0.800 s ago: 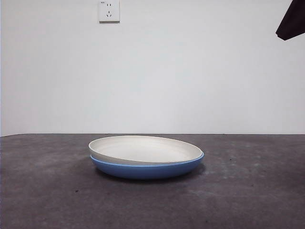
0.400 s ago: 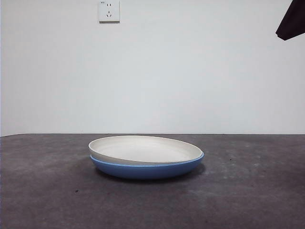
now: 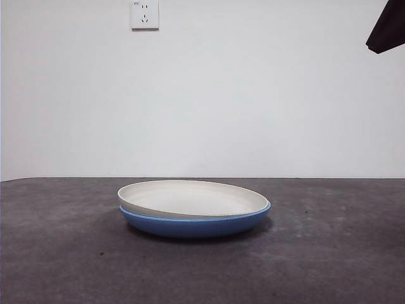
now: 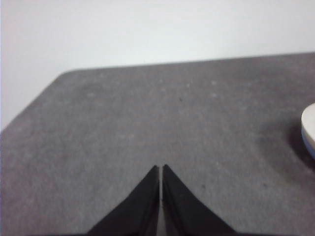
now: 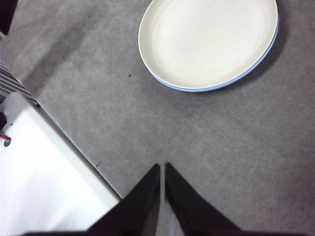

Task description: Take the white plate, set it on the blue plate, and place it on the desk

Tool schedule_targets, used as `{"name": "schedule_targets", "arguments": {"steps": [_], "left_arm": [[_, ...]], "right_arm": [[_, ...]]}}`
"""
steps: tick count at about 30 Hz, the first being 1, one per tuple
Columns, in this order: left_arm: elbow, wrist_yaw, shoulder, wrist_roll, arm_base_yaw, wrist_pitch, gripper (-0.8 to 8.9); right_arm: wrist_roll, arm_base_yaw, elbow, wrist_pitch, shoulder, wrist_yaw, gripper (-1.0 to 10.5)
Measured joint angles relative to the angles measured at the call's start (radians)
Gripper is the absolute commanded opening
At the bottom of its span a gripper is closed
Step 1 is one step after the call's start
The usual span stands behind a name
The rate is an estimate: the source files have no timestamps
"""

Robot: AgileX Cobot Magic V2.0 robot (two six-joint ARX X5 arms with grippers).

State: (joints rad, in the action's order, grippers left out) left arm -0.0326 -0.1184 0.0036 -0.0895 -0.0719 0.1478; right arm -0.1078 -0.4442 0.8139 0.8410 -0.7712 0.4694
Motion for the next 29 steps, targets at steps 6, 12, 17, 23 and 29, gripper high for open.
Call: {"name": "schedule_targets", "arguments": {"steps": [6, 12, 17, 23, 29], "left_arm": [[0.0, 0.002, 0.0, 0.024, 0.0, 0.027, 0.1], [0.0, 0.002, 0.0, 0.029, 0.0, 0.027, 0.1], [0.0, 0.002, 0.0, 0.029, 0.0, 0.027, 0.1], [0.0, 0.002, 0.0, 0.029, 0.0, 0.027, 0.1], [0.0, 0.002, 0.0, 0.029, 0.0, 0.027, 0.1]], "right_arm": [[0.0, 0.0, 0.0, -0.001, 0.0, 0.0, 0.1], [0.0, 0.0, 0.0, -0.001, 0.0, 0.0, 0.1], [0.0, 0.0, 0.0, -0.001, 0.0, 0.0, 0.1], [0.0, 0.0, 0.0, -0.001, 0.0, 0.0, 0.1], [0.0, 0.0, 0.0, -0.001, 0.0, 0.0, 0.1]]}}
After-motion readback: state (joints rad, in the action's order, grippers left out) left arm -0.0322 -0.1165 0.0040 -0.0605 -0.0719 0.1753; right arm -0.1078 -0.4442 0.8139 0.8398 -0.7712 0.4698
